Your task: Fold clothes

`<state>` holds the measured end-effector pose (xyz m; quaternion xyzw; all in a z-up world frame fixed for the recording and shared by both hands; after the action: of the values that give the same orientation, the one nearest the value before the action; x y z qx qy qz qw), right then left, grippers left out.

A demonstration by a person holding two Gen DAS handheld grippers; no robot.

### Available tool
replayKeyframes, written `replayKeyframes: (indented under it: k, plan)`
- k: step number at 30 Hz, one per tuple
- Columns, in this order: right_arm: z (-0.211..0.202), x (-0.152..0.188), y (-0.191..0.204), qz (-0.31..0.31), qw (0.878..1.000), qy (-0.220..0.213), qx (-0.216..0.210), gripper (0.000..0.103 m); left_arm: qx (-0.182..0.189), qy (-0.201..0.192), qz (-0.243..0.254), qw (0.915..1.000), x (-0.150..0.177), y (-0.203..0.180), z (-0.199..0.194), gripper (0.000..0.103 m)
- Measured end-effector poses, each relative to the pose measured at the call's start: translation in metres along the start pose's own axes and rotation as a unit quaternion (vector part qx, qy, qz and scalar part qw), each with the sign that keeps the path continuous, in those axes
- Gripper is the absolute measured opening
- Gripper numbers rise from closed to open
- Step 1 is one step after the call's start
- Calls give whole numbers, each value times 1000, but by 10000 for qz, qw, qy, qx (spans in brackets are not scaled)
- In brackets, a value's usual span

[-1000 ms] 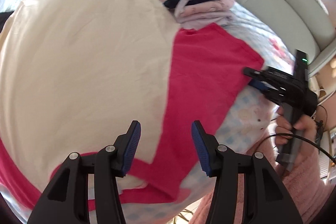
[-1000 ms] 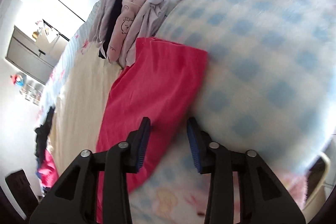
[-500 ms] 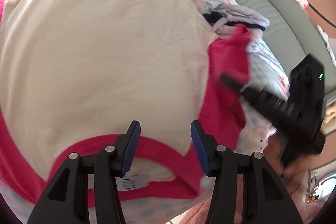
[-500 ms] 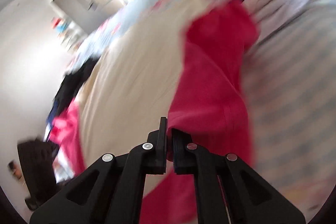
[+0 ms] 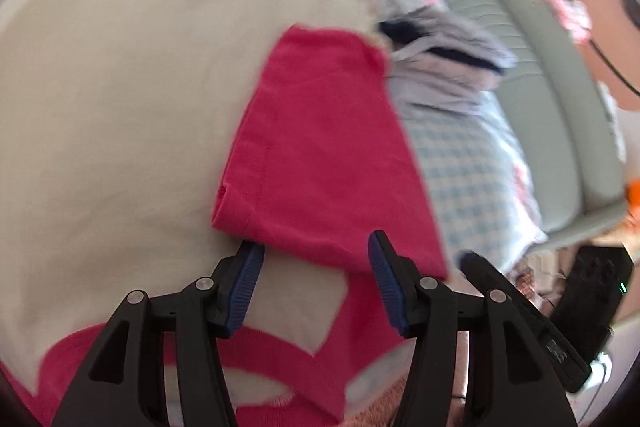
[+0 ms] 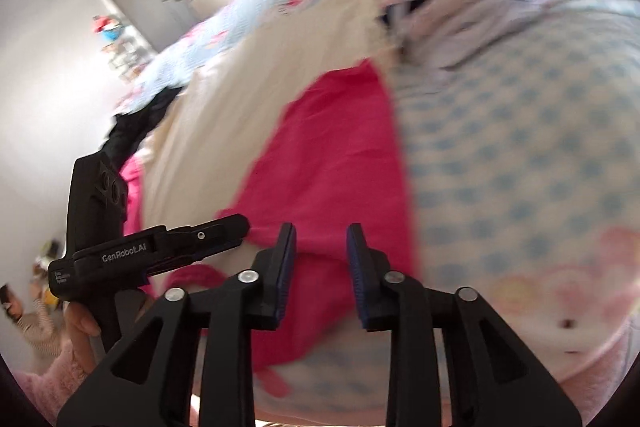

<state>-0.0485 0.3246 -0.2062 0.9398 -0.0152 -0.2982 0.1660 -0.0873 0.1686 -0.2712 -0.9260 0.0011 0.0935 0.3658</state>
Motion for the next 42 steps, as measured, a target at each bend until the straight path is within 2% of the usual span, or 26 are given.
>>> replayKeyframes:
  k: [2,4,6,9,10,12,13,15,16,17,18,20,22,26,30,32,36,37,40,42]
  plan:
    - [4,6,-17,190,9996,146,167,30,0,-157,-87,9998,-4,0,2,50]
    - [8,13,-27,355,9987,270,226,30,-94,-299,-31,9995,-9,-2,2,12]
    - [11,18,-30,464,9982,346,134,30,-252,-291,219,9990,-11,-7,0,6]
    - [15,21,-28,504,9978,423,-5,30,-592,-464,747,9944,-21,-17,-10,4]
    - [15,20,-26,476,9980,425,-13,30,-808,-708,917,9900,-32,-18,-21,4]
    - [14,15,-19,385,9986,354,-53,31,-1008,-1064,896,9851,-52,-16,-40,4]
    - [13,11,-12,303,9990,292,-137,31,-1099,-1272,754,9829,-64,-11,-50,5]
    - [12,4,-2,156,9995,187,-183,39,-1518,-1558,261,9757,-85,14,-65,11]
    - [14,1,2,74,9997,186,-167,39,-1577,-1418,-2,9772,-86,28,-64,24]
    - [18,1,6,6,9996,249,-136,39,-1620,-1249,-265,9785,-86,42,-63,31]
    - [23,2,8,-21,9994,328,-117,39,-1461,-1120,-325,9824,-78,45,-60,37]
    - [28,5,15,-57,9990,397,-199,39,-1103,-867,-407,9893,-61,47,-56,38]
    - [33,10,21,-69,9985,478,-277,39,-936,-606,-218,9935,-38,43,-50,40]
    - [51,27,25,-42,9962,813,-302,40,-328,-69,29,9994,-1,23,-31,40]
    - [53,35,35,-68,9952,863,-461,40,-10,-7,-10,10000,0,9,-19,40]
    - [53,38,41,-125,9947,881,-523,40,297,102,-145,9994,1,2,-14,40]
    - [72,58,43,-244,9913,1251,-329,41,315,116,-21,9994,8,-3,-10,38]
    - [74,61,42,-225,9912,1266,-306,41,545,133,-156,9983,9,-4,-13,38]
    - [69,61,44,-256,9910,1282,-299,41,850,128,-405,9955,8,-2,-21,41]
    - [59,52,45,-395,9916,1197,-281,41,549,-63,-376,9978,-1,10,-28,42]
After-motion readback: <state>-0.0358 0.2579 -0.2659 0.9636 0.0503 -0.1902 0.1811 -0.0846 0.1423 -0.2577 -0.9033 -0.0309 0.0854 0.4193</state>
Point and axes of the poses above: each gripper's, at about its wrist camera, not at the fingertips, and z roughly the way its jaws point, y to its left, x to its underside, the point moved 10 cm from there along z, roughly the way its jaws point, and after that the axes turned 7 degrees about -z, right-handed, at the moved point
